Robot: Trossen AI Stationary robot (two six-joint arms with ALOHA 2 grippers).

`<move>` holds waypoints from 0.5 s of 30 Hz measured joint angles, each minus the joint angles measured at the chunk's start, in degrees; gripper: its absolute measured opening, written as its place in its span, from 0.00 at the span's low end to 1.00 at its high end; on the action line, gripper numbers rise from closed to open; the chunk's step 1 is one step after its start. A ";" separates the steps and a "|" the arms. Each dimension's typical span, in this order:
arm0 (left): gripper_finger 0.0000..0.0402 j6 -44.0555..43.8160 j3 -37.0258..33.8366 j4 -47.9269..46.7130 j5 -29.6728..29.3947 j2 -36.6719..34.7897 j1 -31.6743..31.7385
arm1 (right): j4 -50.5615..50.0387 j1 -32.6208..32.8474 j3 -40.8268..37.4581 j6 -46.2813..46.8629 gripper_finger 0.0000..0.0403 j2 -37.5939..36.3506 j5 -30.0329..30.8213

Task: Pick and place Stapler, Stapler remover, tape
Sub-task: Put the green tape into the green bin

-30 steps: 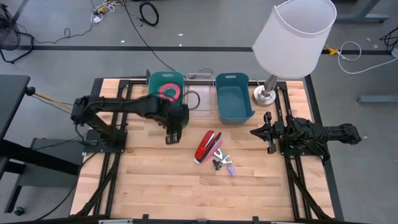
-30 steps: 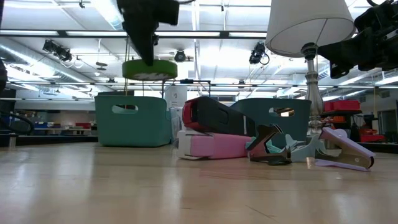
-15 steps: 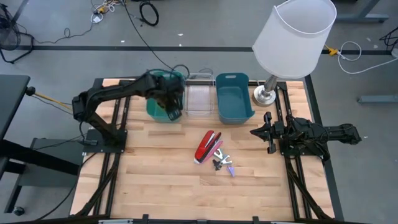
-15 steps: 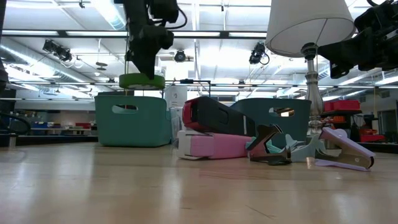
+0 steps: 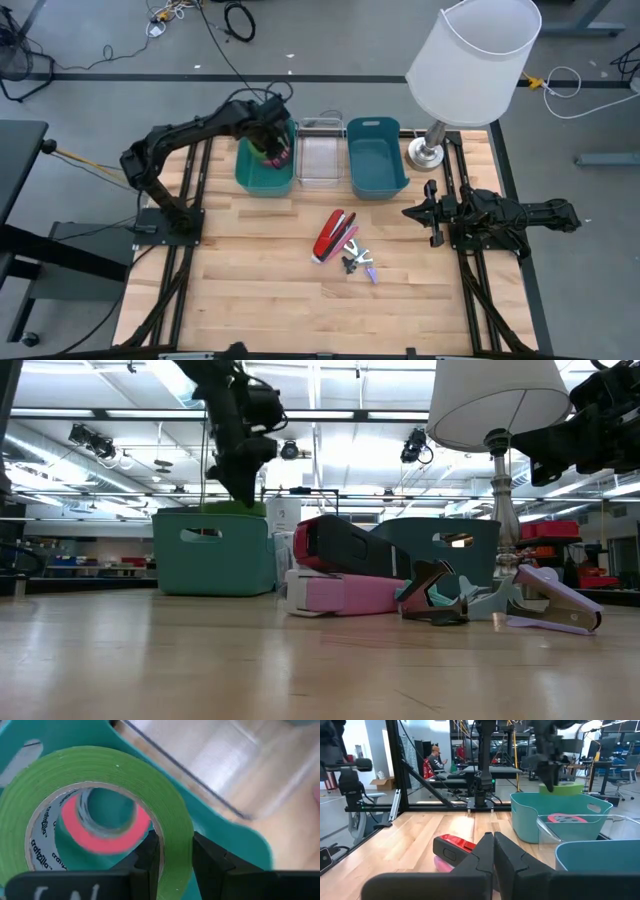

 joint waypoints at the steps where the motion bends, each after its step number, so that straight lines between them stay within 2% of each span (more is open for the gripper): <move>1: 0.24 0.42 0.00 0.54 0.52 0.57 0.60 | -0.01 0.01 0.01 0.00 0.04 0.00 0.06; 7: 0.24 0.72 0.00 1.47 2.83 3.70 3.64 | -0.04 -0.01 0.00 0.00 0.04 0.00 0.07; 15: 0.24 1.43 -0.02 2.46 2.74 7.54 5.92 | -0.08 0.01 0.00 0.00 0.04 0.00 0.07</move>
